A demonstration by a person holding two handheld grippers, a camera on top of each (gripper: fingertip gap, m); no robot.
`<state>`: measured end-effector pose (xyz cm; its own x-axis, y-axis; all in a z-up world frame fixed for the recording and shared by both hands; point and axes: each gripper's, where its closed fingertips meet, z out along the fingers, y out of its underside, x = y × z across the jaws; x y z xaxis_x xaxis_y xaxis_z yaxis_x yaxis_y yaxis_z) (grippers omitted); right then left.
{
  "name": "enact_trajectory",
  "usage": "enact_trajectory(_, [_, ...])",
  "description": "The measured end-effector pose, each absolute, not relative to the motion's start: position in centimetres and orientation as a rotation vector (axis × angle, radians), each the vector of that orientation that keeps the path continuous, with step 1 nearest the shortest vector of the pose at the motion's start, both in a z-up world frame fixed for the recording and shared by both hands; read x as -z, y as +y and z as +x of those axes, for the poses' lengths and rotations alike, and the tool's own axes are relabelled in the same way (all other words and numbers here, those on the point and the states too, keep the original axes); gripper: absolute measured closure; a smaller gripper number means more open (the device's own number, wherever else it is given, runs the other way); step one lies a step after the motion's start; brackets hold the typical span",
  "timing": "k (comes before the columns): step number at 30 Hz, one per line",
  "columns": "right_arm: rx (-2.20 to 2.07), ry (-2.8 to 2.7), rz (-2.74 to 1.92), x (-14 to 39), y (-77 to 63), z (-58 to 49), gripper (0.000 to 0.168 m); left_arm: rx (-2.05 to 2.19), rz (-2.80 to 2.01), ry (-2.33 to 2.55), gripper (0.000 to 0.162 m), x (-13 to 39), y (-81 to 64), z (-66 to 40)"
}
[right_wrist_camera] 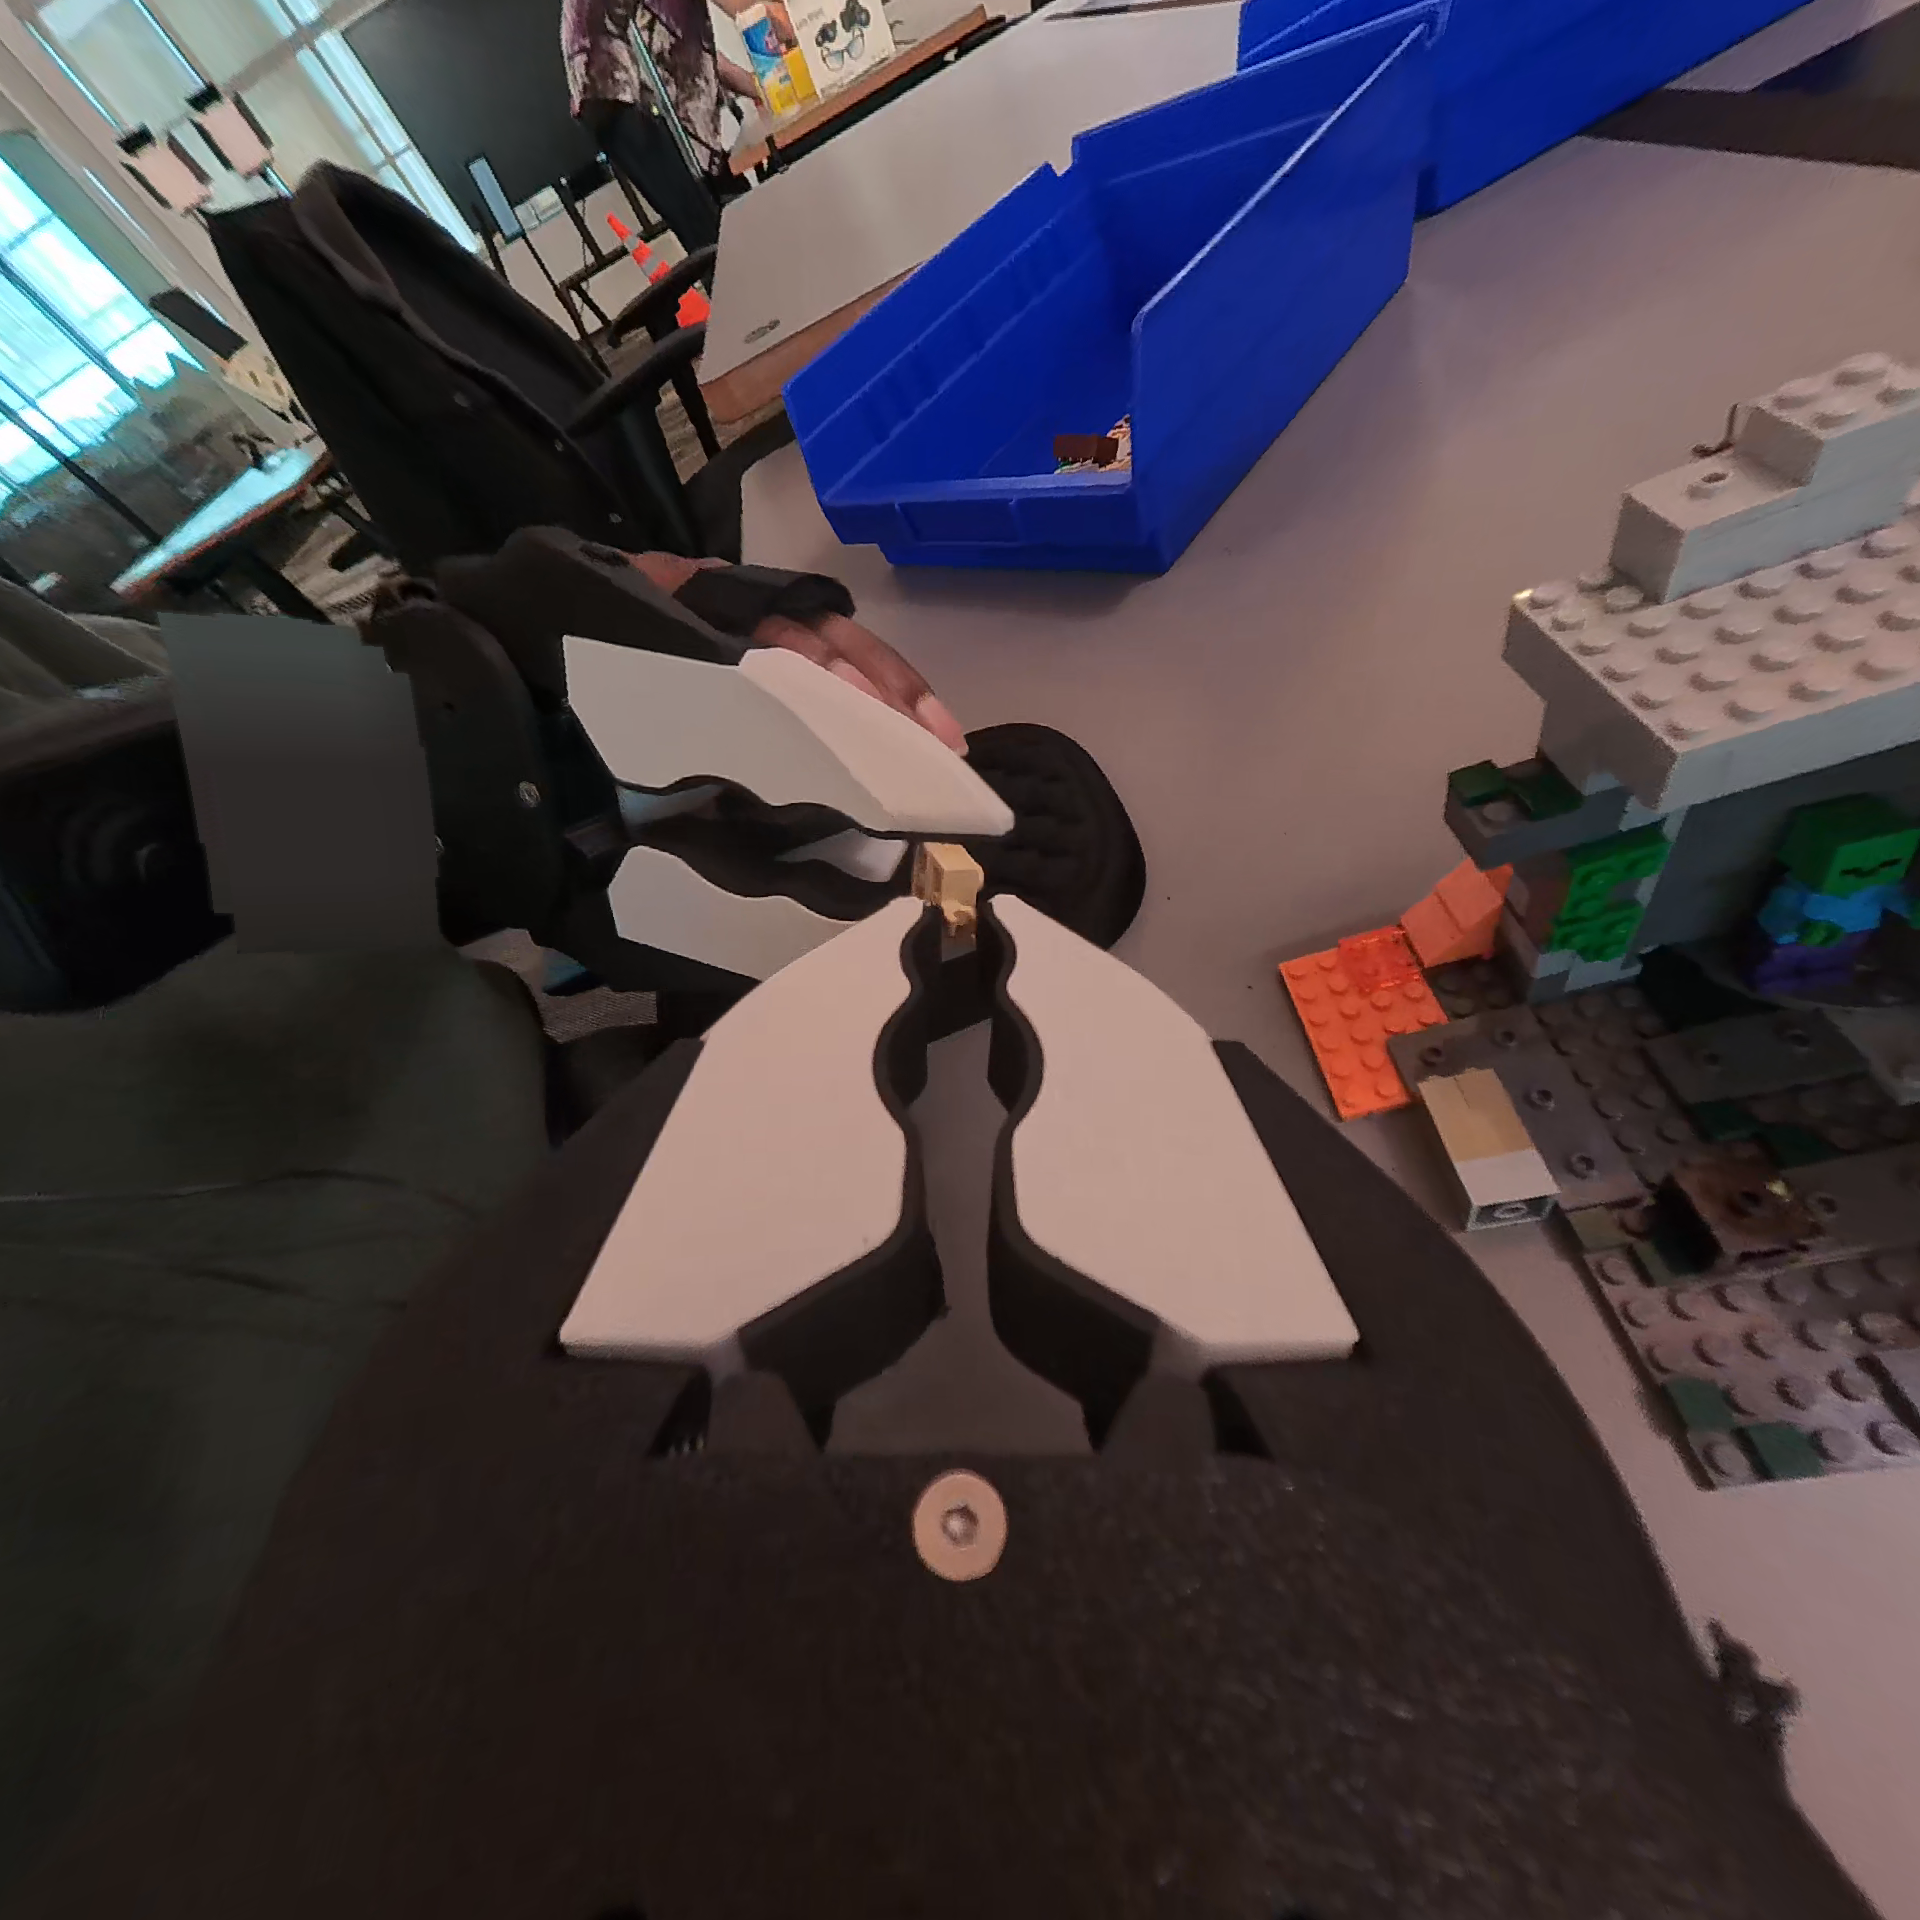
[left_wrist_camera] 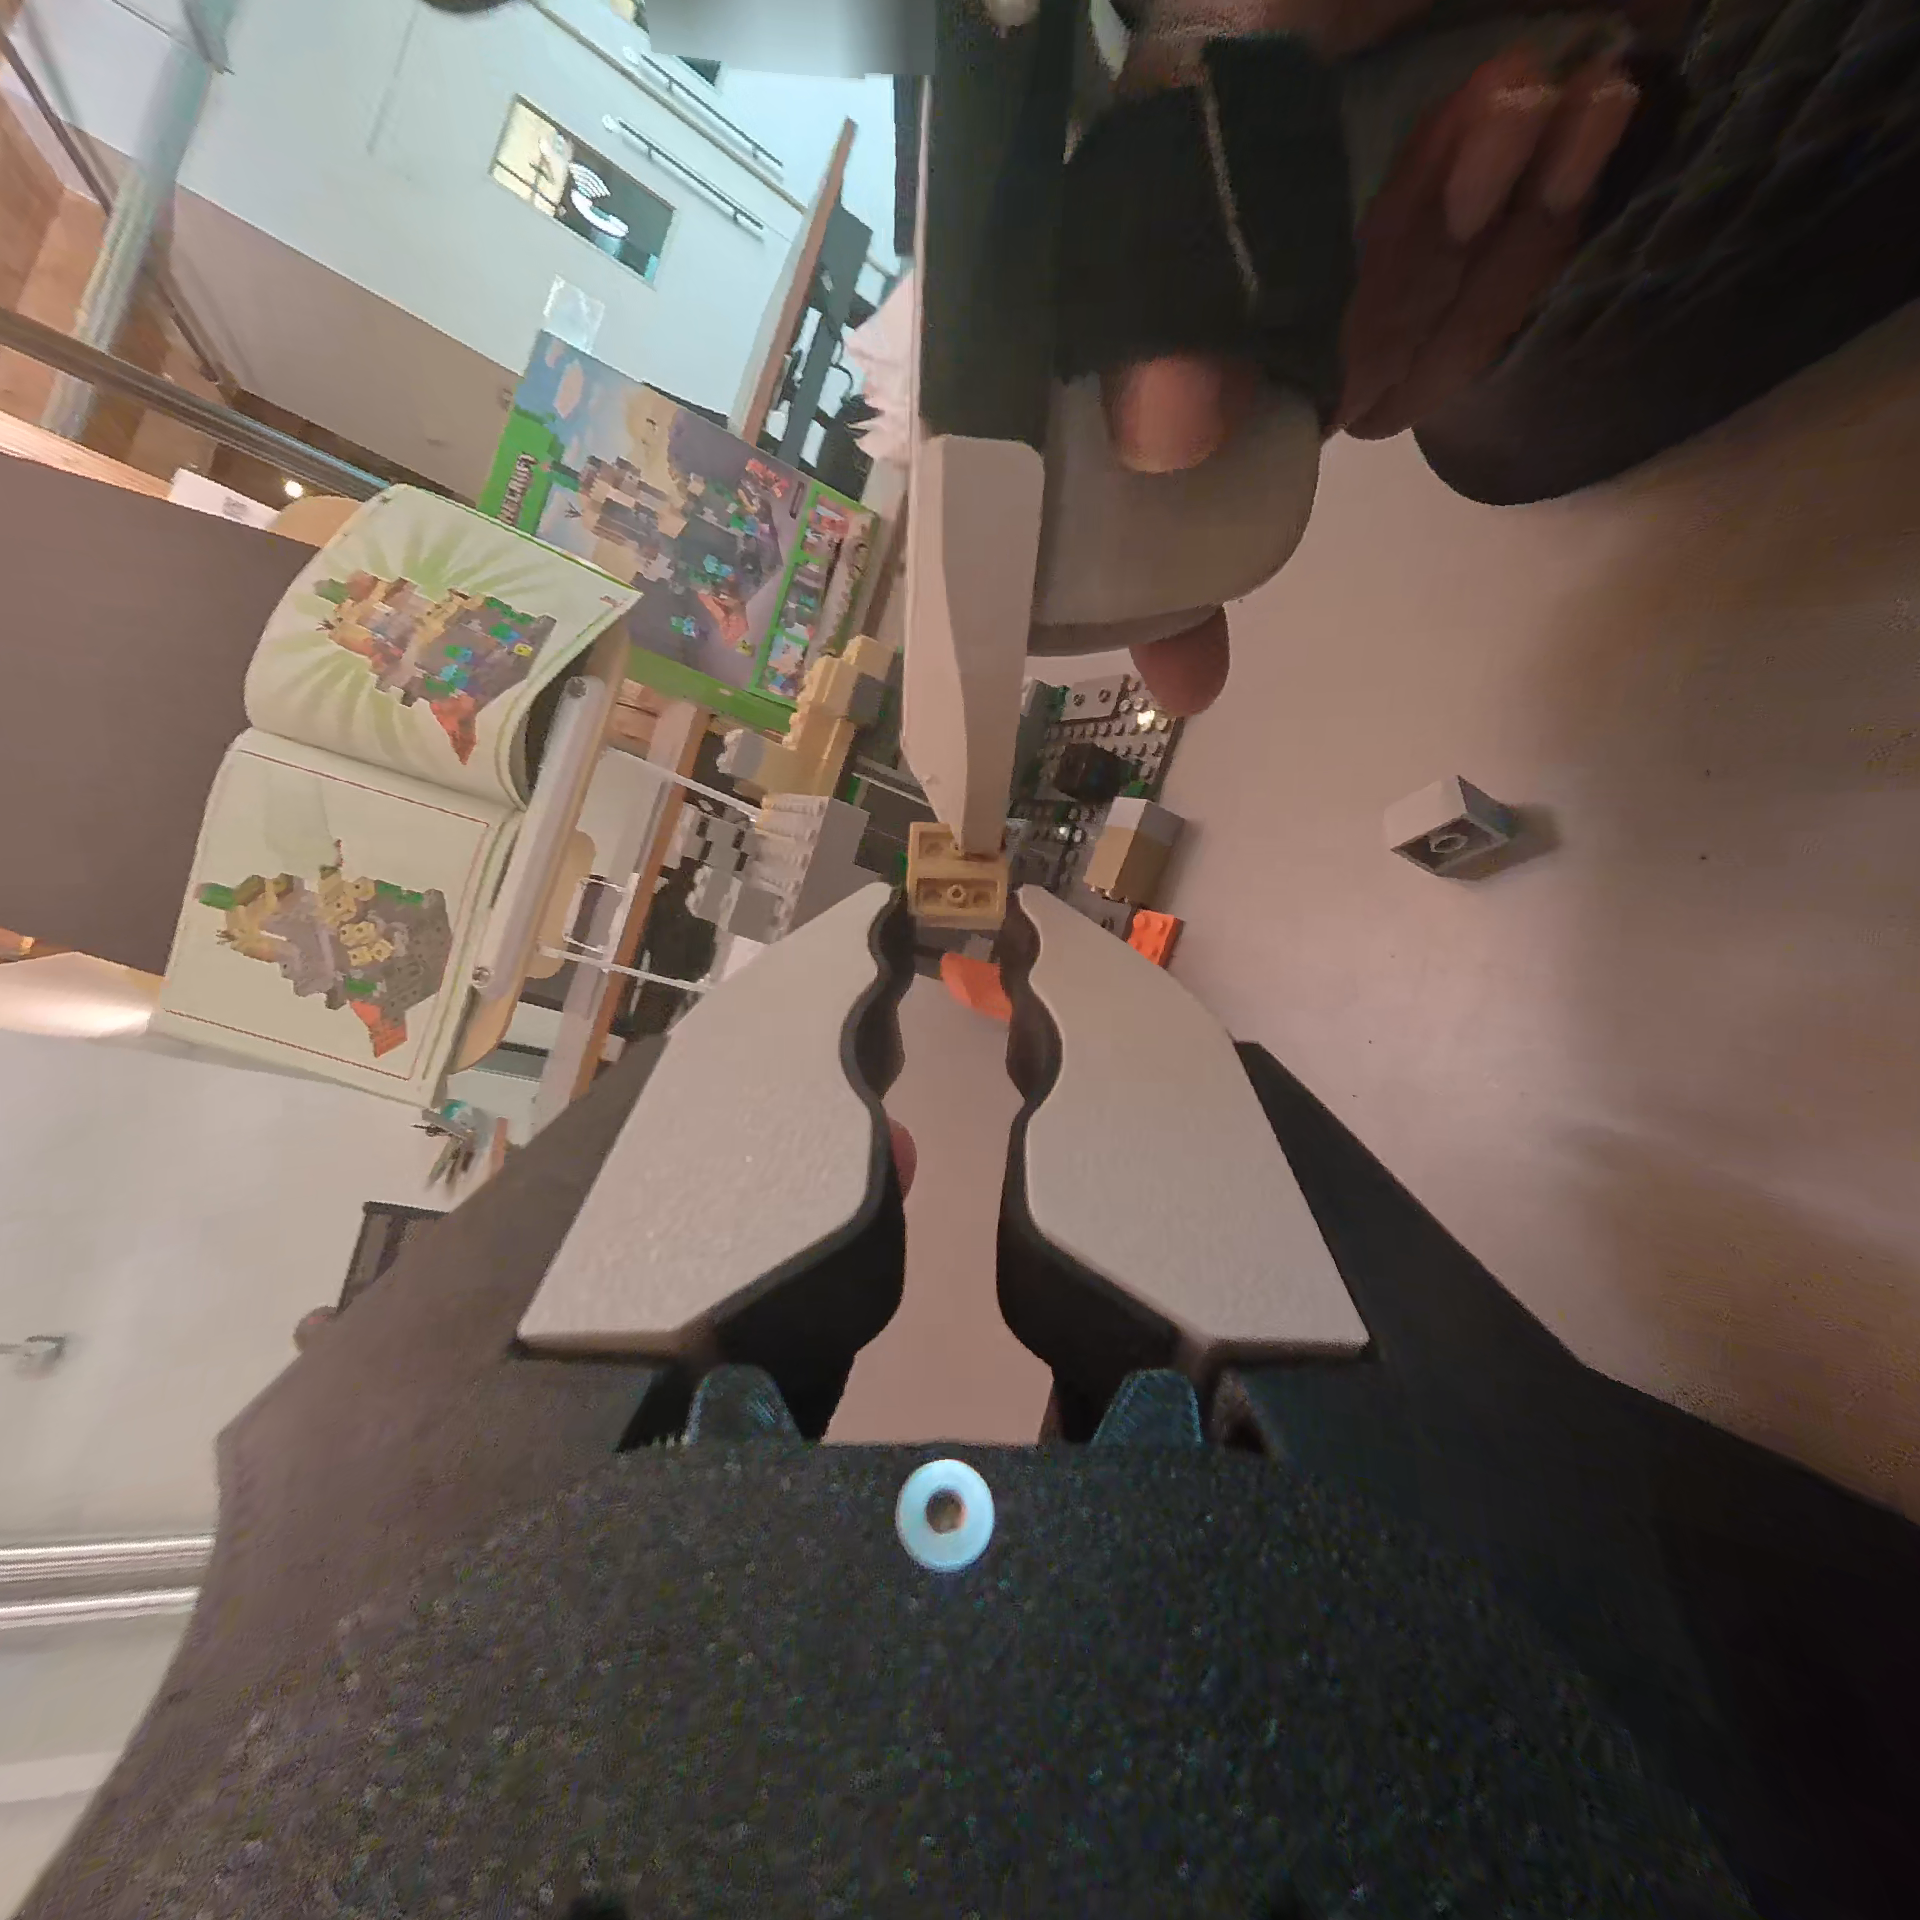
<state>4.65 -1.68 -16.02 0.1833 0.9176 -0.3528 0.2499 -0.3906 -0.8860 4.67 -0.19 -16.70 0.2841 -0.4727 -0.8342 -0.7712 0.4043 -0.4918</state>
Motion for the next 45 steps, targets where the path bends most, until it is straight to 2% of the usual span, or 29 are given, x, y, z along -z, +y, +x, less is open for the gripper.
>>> enact_trajectory(6, [-0.851,-1.279,-1.629,16.7,-1.7,4.6,0.162,-0.153,-1.403,1.410,0.146,18.1,-0.1,4.6])
enact_trajectory(14, [-0.562,-1.419,-1.445,18.0,-1.7,5.1,0.163,0.185,-1.644,1.484,0.145,20.2,-1.0,5.4])
enact_trajectory(18, [-0.475,-1.420,-1.393,17.7,-1.4,5.6,0.164,0.208,-1.658,1.487,0.145,20.0,-0.7,5.8])
enact_trajectory(36, [-1.022,-0.939,-1.810,16.9,-0.5,6.1,0.162,-0.222,-1.409,1.398,0.145,18.6,0.7,5.9])
enact_trajectory(45, [-1.058,-0.947,-1.856,17.5,-0.6,5.9,0.160,-0.296,-1.390,1.389,0.145,18.8,0.9,5.5])
